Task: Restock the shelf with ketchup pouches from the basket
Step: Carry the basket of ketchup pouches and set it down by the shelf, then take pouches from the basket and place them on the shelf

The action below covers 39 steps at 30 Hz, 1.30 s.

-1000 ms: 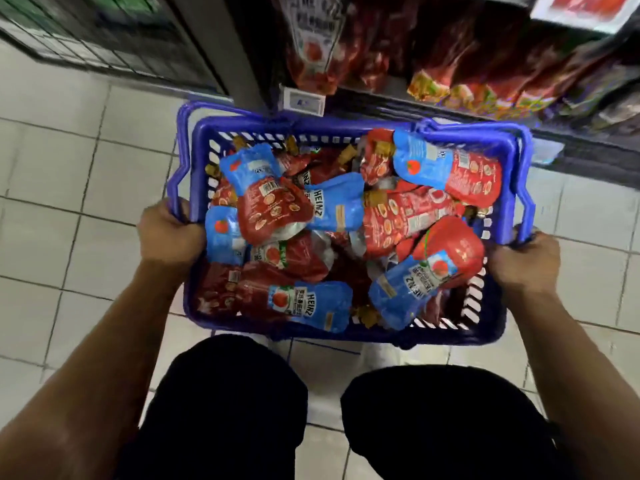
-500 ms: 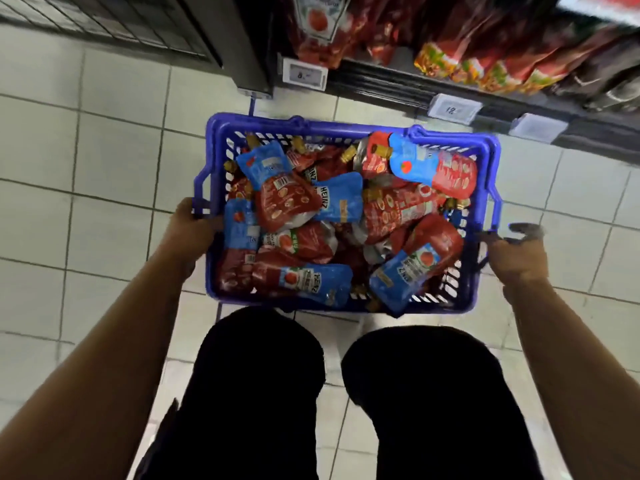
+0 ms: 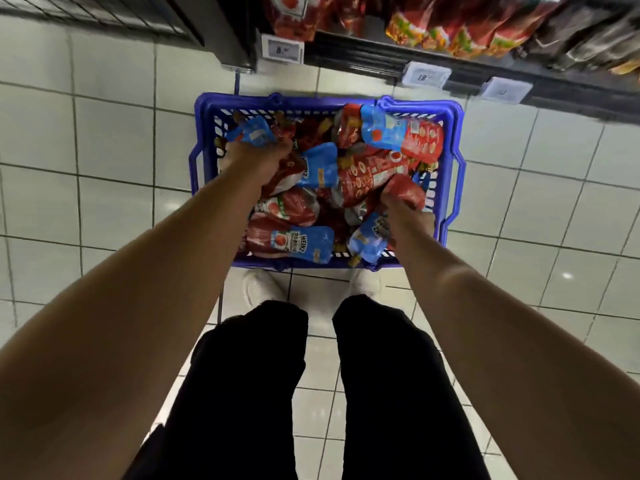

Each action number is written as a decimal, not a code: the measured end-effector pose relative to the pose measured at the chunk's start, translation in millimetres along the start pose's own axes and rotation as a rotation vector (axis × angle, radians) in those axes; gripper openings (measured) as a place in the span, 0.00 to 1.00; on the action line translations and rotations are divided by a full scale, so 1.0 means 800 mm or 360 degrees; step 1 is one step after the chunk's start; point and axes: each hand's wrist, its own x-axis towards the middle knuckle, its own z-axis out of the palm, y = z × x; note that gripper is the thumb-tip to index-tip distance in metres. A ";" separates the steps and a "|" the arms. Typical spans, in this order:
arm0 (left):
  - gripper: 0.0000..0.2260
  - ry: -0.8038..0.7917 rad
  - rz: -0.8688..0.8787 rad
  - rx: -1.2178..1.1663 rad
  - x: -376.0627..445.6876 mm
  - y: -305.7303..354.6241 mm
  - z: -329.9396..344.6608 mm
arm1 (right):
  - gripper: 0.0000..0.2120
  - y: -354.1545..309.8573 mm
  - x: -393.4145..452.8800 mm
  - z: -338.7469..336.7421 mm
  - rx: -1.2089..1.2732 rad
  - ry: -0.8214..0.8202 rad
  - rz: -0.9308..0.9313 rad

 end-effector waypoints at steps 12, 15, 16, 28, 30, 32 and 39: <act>0.25 -0.0429 -0.0326 -0.0510 -0.097 -0.023 -0.079 | 0.15 0.015 -0.076 -0.083 0.0918 -0.0871 0.0278; 0.19 -0.0714 -0.0226 -0.0643 -0.210 -0.011 -0.131 | 0.17 0.007 -0.164 -0.136 0.1108 -0.1048 0.0199; 0.17 -0.0791 -0.0165 -0.0687 -0.252 -0.004 -0.149 | 0.17 0.000 -0.198 -0.157 0.1143 -0.1125 0.0138; 0.16 -0.1042 0.0666 -0.0456 -0.593 0.129 -0.266 | 0.04 -0.120 -0.509 -0.382 0.1528 -0.1202 -0.0385; 0.18 -0.1027 0.0841 -0.0347 -0.632 0.156 -0.266 | 0.06 -0.140 -0.540 -0.417 0.1539 -0.1224 -0.0474; 0.17 -0.0981 0.0974 -0.0293 -0.666 0.183 -0.259 | 0.09 -0.159 -0.553 -0.453 0.1549 -0.1246 -0.0542; 0.39 -0.0635 0.0992 -0.0360 -0.788 0.258 -0.160 | 0.18 -0.199 -0.534 -0.584 0.1446 -0.1522 -0.0522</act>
